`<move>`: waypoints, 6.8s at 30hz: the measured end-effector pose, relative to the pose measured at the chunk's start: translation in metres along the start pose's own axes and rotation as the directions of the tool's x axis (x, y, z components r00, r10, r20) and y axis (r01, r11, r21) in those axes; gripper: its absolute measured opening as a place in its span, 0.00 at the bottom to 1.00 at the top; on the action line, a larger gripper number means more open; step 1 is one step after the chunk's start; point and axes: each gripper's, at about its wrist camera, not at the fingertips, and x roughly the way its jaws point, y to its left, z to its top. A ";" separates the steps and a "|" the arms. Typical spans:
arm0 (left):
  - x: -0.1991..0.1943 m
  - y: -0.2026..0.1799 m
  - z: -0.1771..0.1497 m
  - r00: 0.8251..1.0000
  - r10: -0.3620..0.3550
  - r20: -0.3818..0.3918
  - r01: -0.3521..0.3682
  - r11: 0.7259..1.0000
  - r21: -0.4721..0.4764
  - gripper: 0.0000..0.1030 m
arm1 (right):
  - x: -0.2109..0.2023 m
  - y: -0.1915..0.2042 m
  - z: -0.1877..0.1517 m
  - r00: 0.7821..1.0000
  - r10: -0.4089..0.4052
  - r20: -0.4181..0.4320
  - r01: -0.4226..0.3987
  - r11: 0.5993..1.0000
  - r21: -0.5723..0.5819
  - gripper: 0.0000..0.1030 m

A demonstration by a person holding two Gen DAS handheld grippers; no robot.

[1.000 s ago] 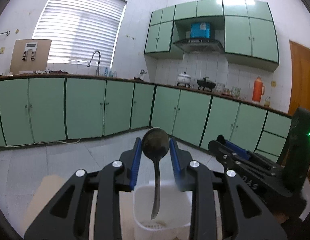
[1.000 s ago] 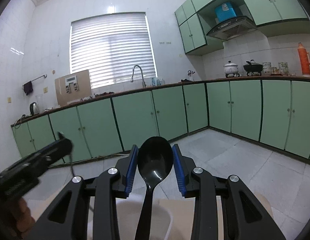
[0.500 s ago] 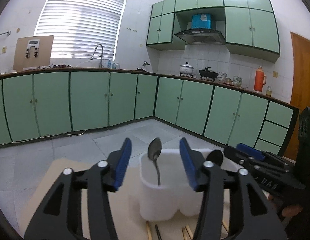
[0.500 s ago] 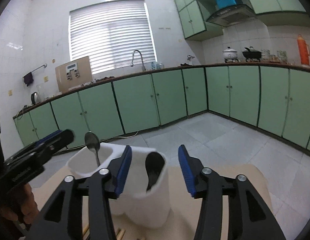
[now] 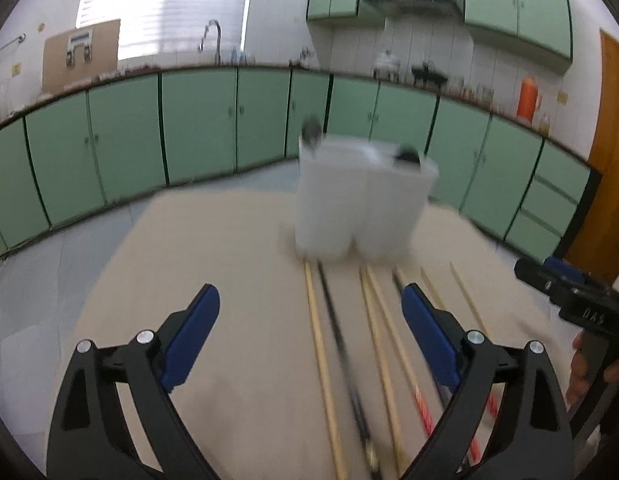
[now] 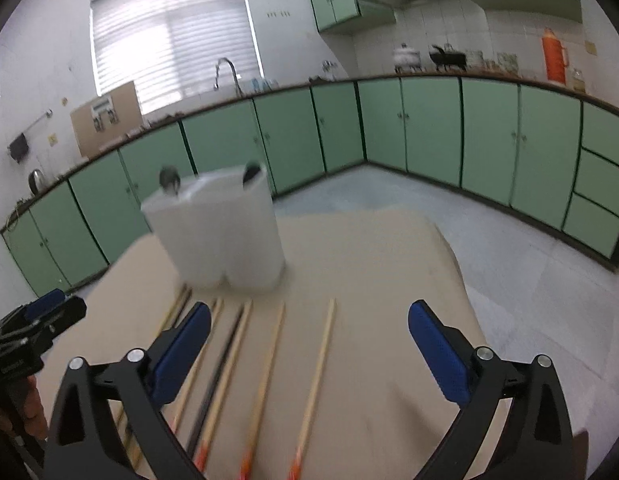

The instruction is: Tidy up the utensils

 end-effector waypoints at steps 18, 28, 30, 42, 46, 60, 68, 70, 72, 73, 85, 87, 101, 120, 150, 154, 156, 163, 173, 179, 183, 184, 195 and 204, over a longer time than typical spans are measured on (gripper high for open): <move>-0.021 -0.003 -0.085 0.978 0.067 -0.198 -0.060 0.997 0.041 0.78 | -0.047 0.011 -0.091 0.985 -0.039 -0.167 0.036 0.999 -0.018 0.67; -0.012 -0.008 -0.094 0.959 0.090 -0.267 -0.078 0.995 0.057 0.67 | -0.044 0.015 -0.106 0.977 -0.038 -0.212 0.028 0.998 -0.052 0.41; -0.012 -0.009 -0.094 0.958 0.094 -0.270 -0.081 0.995 0.061 0.67 | -0.044 0.016 -0.106 0.977 -0.041 -0.211 0.029 0.998 -0.060 0.39; -0.009 -0.023 -0.093 0.960 0.086 -0.267 -0.066 0.994 0.083 0.42 | -0.043 0.030 -0.113 0.977 -0.065 -0.204 0.036 0.989 -0.141 0.16; -0.008 -0.027 -0.093 0.963 0.069 -0.262 -0.047 0.995 0.092 0.25 | -0.041 0.027 -0.111 0.976 -0.050 -0.213 0.025 0.993 -0.118 0.08; -0.037 -0.023 -0.067 0.983 0.076 -0.167 -0.063 0.995 0.081 0.06 | -0.062 0.018 -0.085 0.989 -0.024 -0.148 0.013 0.997 -0.078 0.06; -0.069 -0.029 -0.034 0.995 0.097 -0.004 -0.097 0.991 0.093 0.06 | -0.074 0.020 -0.060 0.999 0.001 -0.044 -0.004 0.998 -0.069 0.05; -0.072 -0.031 -0.029 0.995 0.097 0.023 -0.099 0.991 0.092 0.06 | -0.076 0.022 -0.053 1.000 0.014 -0.010 -0.014 0.998 -0.068 0.06; -0.073 -0.032 -0.025 0.995 0.094 0.043 -0.097 0.992 0.086 0.06 | -0.078 0.024 -0.047 1.000 0.018 0.023 -0.016 0.997 -0.078 0.06; -0.075 -0.033 -0.023 0.994 0.091 0.056 -0.095 0.992 0.081 0.06 | -0.080 0.025 -0.044 0.999 0.022 0.040 -0.018 0.996 -0.082 0.05; -0.106 -0.037 0.021 0.970 0.059 0.236 -0.076 0.995 0.063 0.06 | -0.105 0.029 0.011 0.972 0.080 0.221 -0.056 0.992 -0.110 0.05; -0.108 -0.038 0.032 0.966 0.047 0.256 -0.064 0.996 0.059 0.06 | -0.106 0.028 0.025 0.967 0.101 0.235 -0.081 0.992 -0.094 0.05; -0.111 -0.044 0.102 0.926 -0.038 0.376 0.017 0.998 0.057 0.06 | -0.106 0.044 0.127 0.906 0.233 0.352 -0.184 0.969 -0.166 0.05; -0.043 -0.050 0.207 0.877 -0.063 0.477 0.052 0.998 0.037 0.06 | -0.019 0.082 0.235 0.862 0.251 0.441 -0.158 0.958 -0.237 0.05; 0.036 -0.040 0.186 0.933 -0.041 0.357 0.027 0.999 0.044 0.06 | 0.060 0.067 0.183 0.942 0.219 0.256 -0.168 0.964 -0.204 0.06; 0.043 -0.035 0.173 0.944 -0.041 0.327 0.028 0.999 0.047 0.06 | 0.059 0.061 0.173 0.944 0.217 0.251 -0.172 0.967 -0.189 0.14; 0.045 -0.033 0.168 0.948 -0.039 0.315 0.024 0.998 0.051 0.07 | 0.057 0.060 0.168 0.944 0.212 0.254 -0.168 0.968 -0.187 0.19; 0.037 -0.026 0.139 0.953 -0.020 0.302 0.011 0.999 0.030 0.28 | 0.037 0.048 0.139 0.937 0.161 0.309 -0.122 0.982 -0.141 0.51; 0.012 -0.018 0.041 0.973 0.091 0.211 -0.100 0.995 0.030 0.45 | 0.007 0.024 0.045 0.972 -0.001 0.237 0.010 0.999 -0.037 0.53; 0.010 -0.009 -0.007 0.989 0.116 0.094 -0.118 0.993 0.014 0.49 | -0.001 0.022 0.004 0.988 -0.031 0.154 0.036 0.999 -0.032 0.55; 0.005 -0.006 -0.025 0.990 0.128 0.056 -0.130 0.991 0.025 0.52 | -0.011 0.022 -0.017 0.987 -0.066 0.145 0.071 0.997 -0.032 0.55; 0.004 -0.005 -0.031 0.992 0.122 0.038 -0.123 0.992 0.019 0.52 | -0.012 0.021 -0.021 0.989 -0.064 0.136 0.068 0.997 -0.027 0.55; 0.005 -0.022 -0.053 0.992 0.084 -0.096 -0.078 0.995 0.068 0.52 | -0.015 0.026 -0.044 0.999 -0.029 -0.031 0.028 0.998 -0.055 0.47; 0.027 -0.031 -0.054 0.974 0.092 -0.206 -0.073 0.993 0.096 0.48 | 0.000 0.038 -0.055 0.989 0.027 -0.145 -0.042 0.994 -0.097 0.21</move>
